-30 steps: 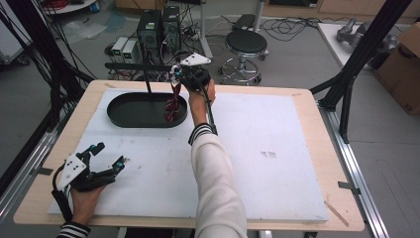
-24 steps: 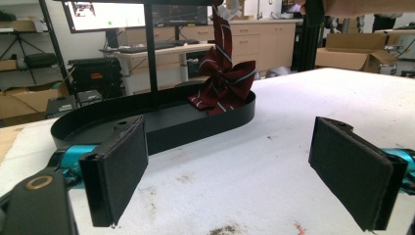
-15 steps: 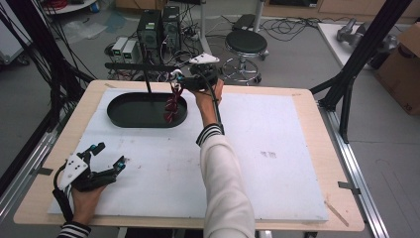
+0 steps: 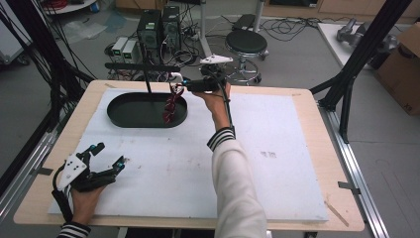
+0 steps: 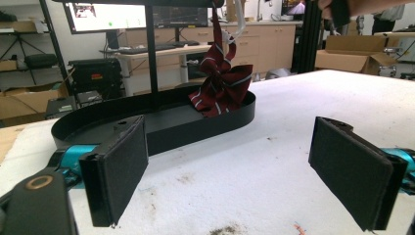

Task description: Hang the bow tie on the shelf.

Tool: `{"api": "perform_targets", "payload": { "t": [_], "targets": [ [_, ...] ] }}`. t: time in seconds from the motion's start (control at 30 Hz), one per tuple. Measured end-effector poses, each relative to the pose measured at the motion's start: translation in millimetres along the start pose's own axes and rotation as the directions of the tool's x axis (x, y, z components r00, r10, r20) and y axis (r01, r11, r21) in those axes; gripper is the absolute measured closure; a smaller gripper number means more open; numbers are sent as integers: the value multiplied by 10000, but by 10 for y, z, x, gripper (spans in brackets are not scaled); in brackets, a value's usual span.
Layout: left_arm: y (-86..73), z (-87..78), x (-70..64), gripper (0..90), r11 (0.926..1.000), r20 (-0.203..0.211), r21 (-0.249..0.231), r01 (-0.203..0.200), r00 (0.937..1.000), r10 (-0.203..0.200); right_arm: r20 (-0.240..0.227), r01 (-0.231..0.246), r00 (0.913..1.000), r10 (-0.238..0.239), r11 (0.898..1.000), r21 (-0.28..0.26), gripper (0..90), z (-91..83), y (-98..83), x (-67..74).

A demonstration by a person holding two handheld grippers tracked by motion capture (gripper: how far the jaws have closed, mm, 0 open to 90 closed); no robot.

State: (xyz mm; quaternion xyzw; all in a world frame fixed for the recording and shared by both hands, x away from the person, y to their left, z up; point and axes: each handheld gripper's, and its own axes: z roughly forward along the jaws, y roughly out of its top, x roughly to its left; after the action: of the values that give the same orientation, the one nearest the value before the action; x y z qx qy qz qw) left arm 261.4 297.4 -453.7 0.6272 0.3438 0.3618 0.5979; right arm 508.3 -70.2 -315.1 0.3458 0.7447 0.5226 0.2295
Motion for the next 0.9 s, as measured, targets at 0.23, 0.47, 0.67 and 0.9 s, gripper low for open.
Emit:
{"api": "perform_targets", "payload": {
  "t": [0.23,0.47,0.67,0.9],
  "targets": [
    [-4,-7,9,150,9999,15,-100,103,9999,-103,-253,473,9985,-493,9959,-772,89,-628,-96,69],
    [-5,-10,6,150,9998,9,-157,121,9999,-121,-260,946,9947,-992,9853,-1420,90,-1447,-342,138],
    [-6,-14,4,150,9998,-14,-176,87,10000,-87,64,1045,9945,-1049,9802,-1681,89,-2012,-704,169],
    [-5,-17,8,149,9998,-3,-183,74,10000,-74,522,538,9977,-424,9690,-2412,90,-2542,-1498,150]
  ]
}}
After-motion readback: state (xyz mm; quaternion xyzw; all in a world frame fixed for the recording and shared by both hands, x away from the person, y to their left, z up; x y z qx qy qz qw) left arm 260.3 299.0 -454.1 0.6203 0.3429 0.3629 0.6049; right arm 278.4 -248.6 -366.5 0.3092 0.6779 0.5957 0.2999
